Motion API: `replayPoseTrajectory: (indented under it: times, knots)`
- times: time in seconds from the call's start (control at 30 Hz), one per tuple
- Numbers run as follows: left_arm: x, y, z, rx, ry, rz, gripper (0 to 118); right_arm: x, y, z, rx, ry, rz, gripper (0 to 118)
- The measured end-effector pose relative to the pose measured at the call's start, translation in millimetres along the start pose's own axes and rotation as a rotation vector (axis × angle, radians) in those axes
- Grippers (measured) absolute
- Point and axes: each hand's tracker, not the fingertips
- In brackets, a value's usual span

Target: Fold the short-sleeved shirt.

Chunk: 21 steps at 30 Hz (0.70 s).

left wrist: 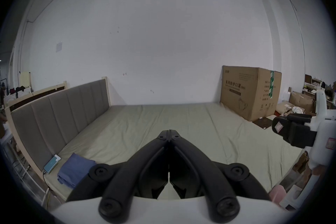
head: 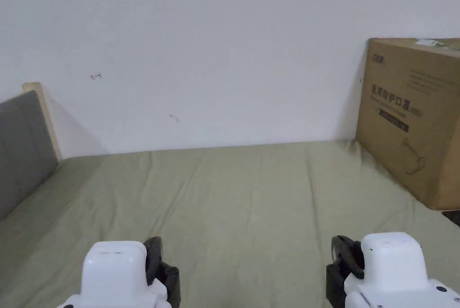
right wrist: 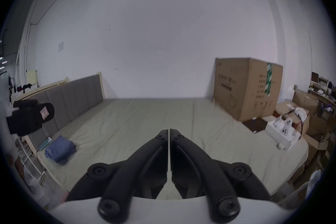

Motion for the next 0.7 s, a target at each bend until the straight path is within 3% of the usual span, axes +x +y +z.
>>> replayPoseTrajectory:
  times: [0.3, 0.57, 0.63, 0.67, 0.7]
  knots:
    - [18, 8, 21, 0.117, 0.066, -0.044, 0, -4, 12, 15, 0.099, -0.044, 0.043, 1]
    - [17, 5, 20, 0.109, 0.141, -0.038, 18, -9, 11, 13, 0.098, -0.051, 0.057, 5]
    - [12, 4, 20, 0.11, 0.136, -0.007, 30, -8, 11, 12, 0.105, -0.051, 0.039, 21]
    - [10, 4, 19, 0.103, 0.124, 0.012, 38, -6, 12, 12, 0.105, -0.048, 0.027, 40]
    - [8, 5, 18, 0.091, 0.117, 0.025, 58, -4, 14, 11, 0.103, -0.044, 0.013, 74]
